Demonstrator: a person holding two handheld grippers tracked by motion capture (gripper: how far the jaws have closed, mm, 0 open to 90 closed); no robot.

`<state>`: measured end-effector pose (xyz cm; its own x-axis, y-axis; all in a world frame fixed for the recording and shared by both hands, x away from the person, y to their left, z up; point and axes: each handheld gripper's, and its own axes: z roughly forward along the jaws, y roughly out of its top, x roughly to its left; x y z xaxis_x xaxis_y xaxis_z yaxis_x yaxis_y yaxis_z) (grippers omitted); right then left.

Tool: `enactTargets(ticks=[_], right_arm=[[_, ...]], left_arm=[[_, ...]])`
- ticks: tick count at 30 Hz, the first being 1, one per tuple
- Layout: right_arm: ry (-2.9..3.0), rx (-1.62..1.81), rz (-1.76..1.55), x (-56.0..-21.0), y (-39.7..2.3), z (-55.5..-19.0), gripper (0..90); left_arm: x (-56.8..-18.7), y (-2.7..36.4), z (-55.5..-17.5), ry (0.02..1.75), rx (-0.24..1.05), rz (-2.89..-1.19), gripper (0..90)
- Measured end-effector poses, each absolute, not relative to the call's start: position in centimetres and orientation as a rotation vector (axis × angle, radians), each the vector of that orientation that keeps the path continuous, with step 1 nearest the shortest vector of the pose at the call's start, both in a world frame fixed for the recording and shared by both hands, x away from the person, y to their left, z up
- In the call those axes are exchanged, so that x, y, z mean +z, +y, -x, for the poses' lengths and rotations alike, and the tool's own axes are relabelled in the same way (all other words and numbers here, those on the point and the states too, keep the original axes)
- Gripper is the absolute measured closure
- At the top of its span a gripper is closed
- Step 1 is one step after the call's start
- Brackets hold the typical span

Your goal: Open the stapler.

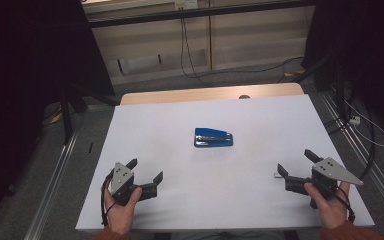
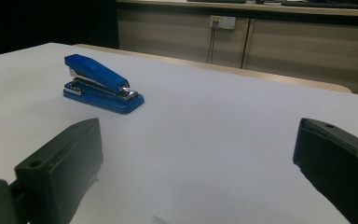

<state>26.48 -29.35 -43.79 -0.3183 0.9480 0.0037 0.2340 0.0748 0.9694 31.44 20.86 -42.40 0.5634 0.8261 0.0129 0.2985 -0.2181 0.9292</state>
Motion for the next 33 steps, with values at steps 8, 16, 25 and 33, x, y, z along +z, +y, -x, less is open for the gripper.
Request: enactTargets(ticks=[8, 16, 25, 33], right_arm=[[1.680, 1.298, -1.178, -43.9, -29.1, -26.6, 1.5], [1.708, 1.288, -1.166, -44.0, -28.5, -26.7, 1.1], [1.750, 1.300, -1.165, -44.1, -28.0, -27.1, 1.2], [1.787, 1.327, -1.144, -44.1, -27.2, -27.3, 1.0]], left_arm=[[-42.4, 20.7, -31.5, 0.909, 0.641, -1.800, 3.5], [-42.4, 20.7, -31.5, 0.916, 0.635, -1.799, 3.7], [-42.5, 20.5, -31.7, 0.901, 0.598, -1.826, 6.1], [-42.4, 20.3, -31.8, 0.923, 0.596, -1.830, 5.6]])
